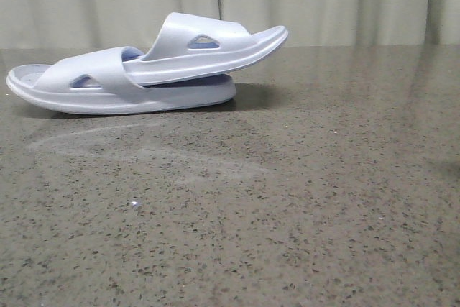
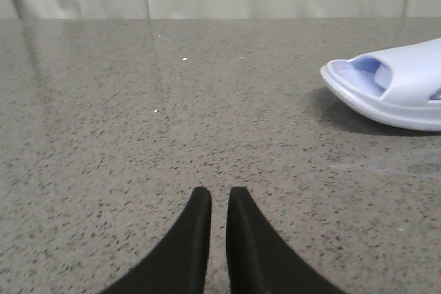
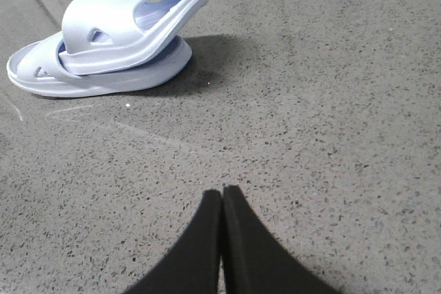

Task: Insert blue slippers together front up

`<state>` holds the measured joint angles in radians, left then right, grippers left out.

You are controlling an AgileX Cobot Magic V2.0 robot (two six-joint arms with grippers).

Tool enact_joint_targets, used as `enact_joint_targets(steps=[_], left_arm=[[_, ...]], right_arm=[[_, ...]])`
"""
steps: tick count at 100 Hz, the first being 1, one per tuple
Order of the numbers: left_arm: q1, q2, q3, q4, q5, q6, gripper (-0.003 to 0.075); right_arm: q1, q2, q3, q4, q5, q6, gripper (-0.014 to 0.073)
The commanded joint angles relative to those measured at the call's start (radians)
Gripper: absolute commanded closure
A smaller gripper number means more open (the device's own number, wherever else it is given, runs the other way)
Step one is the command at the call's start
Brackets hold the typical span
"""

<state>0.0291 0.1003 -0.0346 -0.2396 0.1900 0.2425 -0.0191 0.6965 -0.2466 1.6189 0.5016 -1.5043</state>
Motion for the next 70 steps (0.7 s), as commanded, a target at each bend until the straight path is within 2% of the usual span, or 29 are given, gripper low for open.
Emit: enact_joint_targets(steps=[1, 8, 22, 35, 70], left_arm=[[0.007, -0.047, 0.015, 0.193, -0.079, -0.222, 0.0705], [0.007, -0.072, 0.049, 0.225, -0.102, -0.27, 0.0705], [0.005, -0.082, 0.048, 0.225, -0.069, -0.27, 0.0705], [0.005, -0.082, 0.046, 0.127, -0.069, -0.27, 0.0705], [0.005, -0.082, 0.046, 0.123, -0.069, -0.27, 0.0705]], right_arm=[[0.0, -0.005, -0.024, 0.036, 0.028, -0.012, 0.0683], [0.0, -0.005, -0.024, 0.036, 0.028, -0.012, 0.0683], [0.0, -0.005, -0.024, 0.036, 0.028, -0.012, 0.0683], [0.0, -0.005, -0.024, 0.036, 0.028, -0.012, 0.0683], [0.0, -0.005, -0.024, 0.036, 0.028, -0.012, 0.0683]])
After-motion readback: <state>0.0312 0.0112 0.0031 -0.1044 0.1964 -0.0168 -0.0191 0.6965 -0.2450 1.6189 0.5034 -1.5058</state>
